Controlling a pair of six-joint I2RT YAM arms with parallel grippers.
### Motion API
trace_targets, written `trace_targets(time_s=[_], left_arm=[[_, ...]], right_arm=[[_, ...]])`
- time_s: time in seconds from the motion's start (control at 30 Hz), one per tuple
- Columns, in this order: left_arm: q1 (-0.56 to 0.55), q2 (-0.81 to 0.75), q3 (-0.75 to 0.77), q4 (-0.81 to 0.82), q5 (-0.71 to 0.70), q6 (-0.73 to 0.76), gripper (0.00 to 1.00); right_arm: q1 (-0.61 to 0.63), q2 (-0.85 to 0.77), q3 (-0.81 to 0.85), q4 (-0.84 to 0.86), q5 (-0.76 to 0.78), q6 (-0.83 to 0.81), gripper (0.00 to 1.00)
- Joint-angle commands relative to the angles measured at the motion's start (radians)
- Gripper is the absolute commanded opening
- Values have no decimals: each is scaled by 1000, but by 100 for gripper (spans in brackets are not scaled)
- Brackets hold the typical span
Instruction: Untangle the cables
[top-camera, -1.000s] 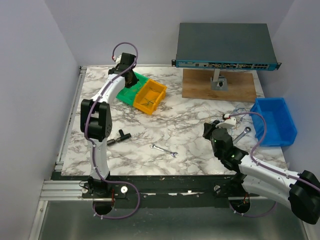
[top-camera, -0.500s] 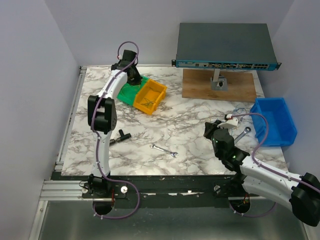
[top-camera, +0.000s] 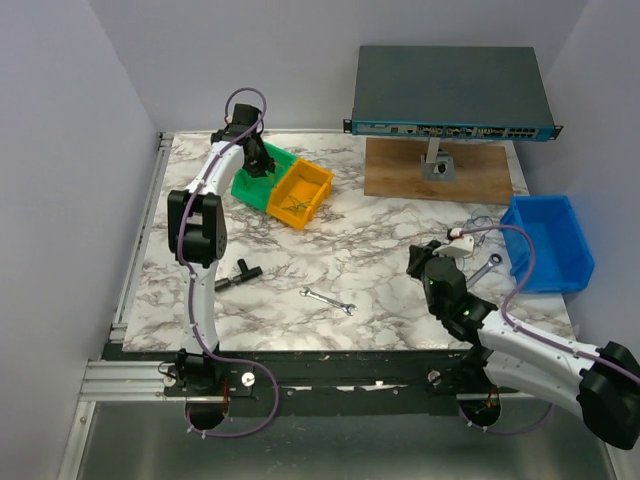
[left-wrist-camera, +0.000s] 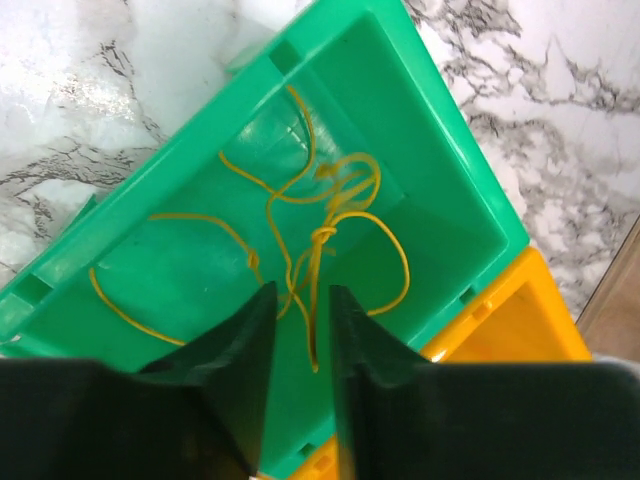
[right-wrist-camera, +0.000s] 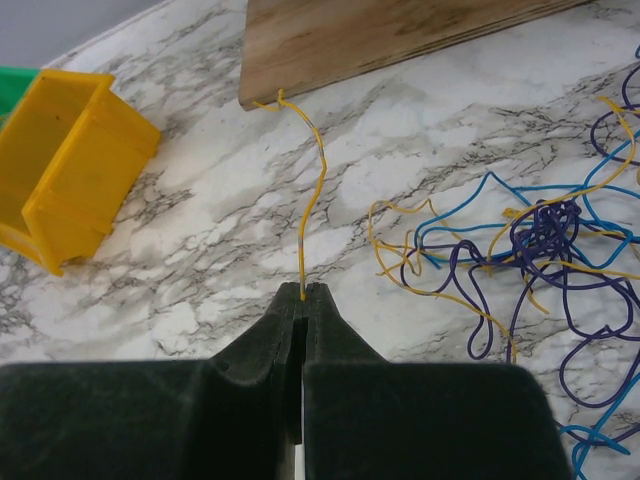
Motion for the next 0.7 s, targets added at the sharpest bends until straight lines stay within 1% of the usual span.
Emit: trace_targets(time_s=[0.0, 0.07, 0.1, 0.17, 0.23, 0.33, 0.37, 0.43, 0.53, 0.57, 0.6, 0.63, 0.67], left_arm=[[-4, -121, -36, 26, 47, 53, 39], [-5, -164, -56, 32, 49, 66, 46], [-5, -183, -66, 34, 50, 72, 48], [-6, -229, -97, 42, 52, 85, 51], [-8, -285, -153, 67, 69, 95, 53], [-10, -394, -286, 142, 119, 102, 57], [-13, -434, -331, 170, 135, 102, 60], [-23, -538, -467, 241, 174, 102, 64], [-43, -683, -650, 340, 218, 93, 69], [-51, -733, -712, 367, 221, 91, 70], [-60, -771, -754, 379, 218, 90, 71], [-72, -813, -805, 387, 216, 88, 72], [-85, -846, -845, 398, 214, 89, 73]], right_arm=[[-2, 56, 40, -39, -37, -2, 1], [-3, 75, 111, -131, -85, 6, 1], [-3, 79, 138, -153, -115, -5, 1], [-3, 88, 185, -195, -208, -43, 1], [-3, 112, 230, -228, -343, -75, 1], [0, 182, 297, -240, -579, -121, 1], [9, 210, 313, -231, -619, -123, 1], [38, 276, 368, -226, -670, -128, 1], [74, 365, 460, -242, -701, -127, 1], [78, 384, 487, -243, -709, -123, 4], [80, 393, 509, -246, -710, -117, 15], [80, 400, 532, -262, -695, -110, 47], [80, 399, 549, -292, -664, -101, 74]])
